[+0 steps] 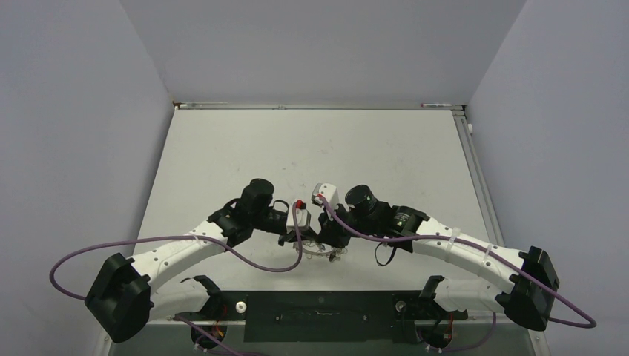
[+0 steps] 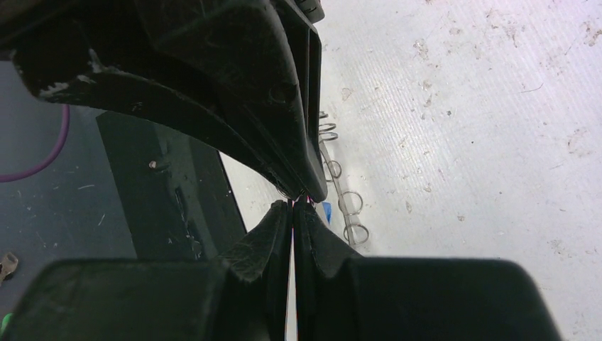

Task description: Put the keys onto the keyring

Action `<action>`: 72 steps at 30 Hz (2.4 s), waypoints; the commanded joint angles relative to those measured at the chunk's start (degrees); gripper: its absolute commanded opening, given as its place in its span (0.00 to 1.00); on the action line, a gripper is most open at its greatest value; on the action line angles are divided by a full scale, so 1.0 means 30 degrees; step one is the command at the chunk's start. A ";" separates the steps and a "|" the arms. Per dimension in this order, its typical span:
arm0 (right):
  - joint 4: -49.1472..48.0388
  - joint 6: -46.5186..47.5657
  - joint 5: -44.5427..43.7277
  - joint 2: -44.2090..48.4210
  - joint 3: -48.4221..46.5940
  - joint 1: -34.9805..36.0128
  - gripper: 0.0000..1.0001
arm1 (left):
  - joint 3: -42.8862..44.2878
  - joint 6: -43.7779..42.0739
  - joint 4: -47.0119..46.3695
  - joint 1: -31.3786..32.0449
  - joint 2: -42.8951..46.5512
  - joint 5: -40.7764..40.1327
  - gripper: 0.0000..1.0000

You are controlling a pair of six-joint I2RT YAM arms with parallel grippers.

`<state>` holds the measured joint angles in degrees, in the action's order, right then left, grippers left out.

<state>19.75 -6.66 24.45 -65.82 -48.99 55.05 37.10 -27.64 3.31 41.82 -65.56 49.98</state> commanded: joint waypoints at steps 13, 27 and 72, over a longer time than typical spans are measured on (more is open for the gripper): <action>-0.1977 -0.0143 -0.1054 0.1627 0.0033 -0.0213 0.07 | -0.0332 0.5126 -0.5066 -0.0874 0.1326 0.1449 0.00; -0.4104 0.0883 -0.3878 0.4903 -0.1136 -0.0380 0.48 | -0.1539 1.2368 -1.0941 -0.2183 0.3231 -0.0933 0.00; -0.6004 0.5980 0.1619 0.1512 -0.2432 -0.0434 0.41 | -0.3666 2.0705 -1.8653 -0.3804 0.5887 -0.1345 0.00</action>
<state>0.05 10.31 28.32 -59.81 -53.04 54.28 25.63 34.11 -47.90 30.68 -48.86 45.84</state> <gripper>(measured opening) 0.461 0.010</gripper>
